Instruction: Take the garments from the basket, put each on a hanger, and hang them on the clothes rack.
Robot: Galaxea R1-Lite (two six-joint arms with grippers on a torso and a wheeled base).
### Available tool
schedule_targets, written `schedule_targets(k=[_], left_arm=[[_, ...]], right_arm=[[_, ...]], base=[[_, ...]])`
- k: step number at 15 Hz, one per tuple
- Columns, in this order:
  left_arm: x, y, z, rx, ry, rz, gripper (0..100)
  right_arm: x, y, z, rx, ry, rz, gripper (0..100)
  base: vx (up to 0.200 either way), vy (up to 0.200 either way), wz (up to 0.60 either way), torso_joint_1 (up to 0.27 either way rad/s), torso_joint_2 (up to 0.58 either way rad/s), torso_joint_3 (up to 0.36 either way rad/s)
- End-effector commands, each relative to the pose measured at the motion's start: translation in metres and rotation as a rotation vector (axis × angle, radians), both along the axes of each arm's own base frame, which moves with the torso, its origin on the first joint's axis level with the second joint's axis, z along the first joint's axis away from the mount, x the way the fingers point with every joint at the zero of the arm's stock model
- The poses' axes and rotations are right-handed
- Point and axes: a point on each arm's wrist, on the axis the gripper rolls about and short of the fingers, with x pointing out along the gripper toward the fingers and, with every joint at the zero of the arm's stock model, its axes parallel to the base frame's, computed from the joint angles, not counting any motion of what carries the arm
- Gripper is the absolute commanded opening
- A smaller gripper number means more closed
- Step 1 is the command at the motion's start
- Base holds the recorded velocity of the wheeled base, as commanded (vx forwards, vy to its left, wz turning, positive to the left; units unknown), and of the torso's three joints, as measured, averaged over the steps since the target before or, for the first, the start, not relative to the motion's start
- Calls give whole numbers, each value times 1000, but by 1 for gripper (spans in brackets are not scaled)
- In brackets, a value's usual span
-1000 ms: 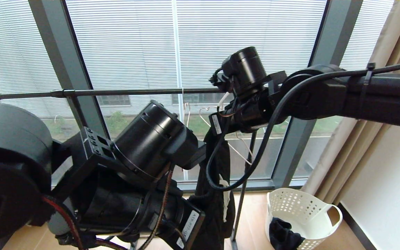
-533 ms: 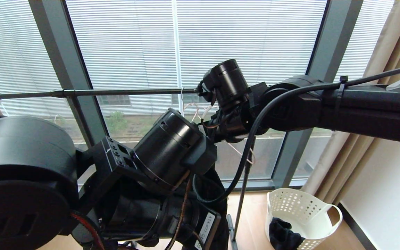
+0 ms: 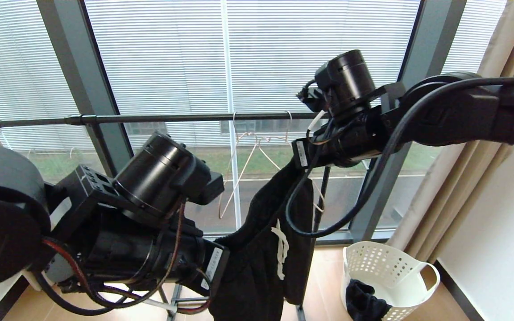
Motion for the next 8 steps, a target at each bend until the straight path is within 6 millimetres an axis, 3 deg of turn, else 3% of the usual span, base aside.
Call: schedule_targets(k=[1, 5, 8], left_arm=[[10, 17, 4, -11, -15, 71, 0], [57, 18, 1, -50, -93, 160, 0], [81, 7, 13, -85, -140, 175, 0]], right_arm=[[-22, -33, 19, 9, -15, -38, 0], [-71, -70, 13, -23, 27, -43, 0], [-88, -80, -3, -53, 43, -24, 0]], base=[[0, 0, 0, 0, 0, 0], [0, 0, 0, 0, 0, 0], [0, 0, 0, 0, 0, 0]])
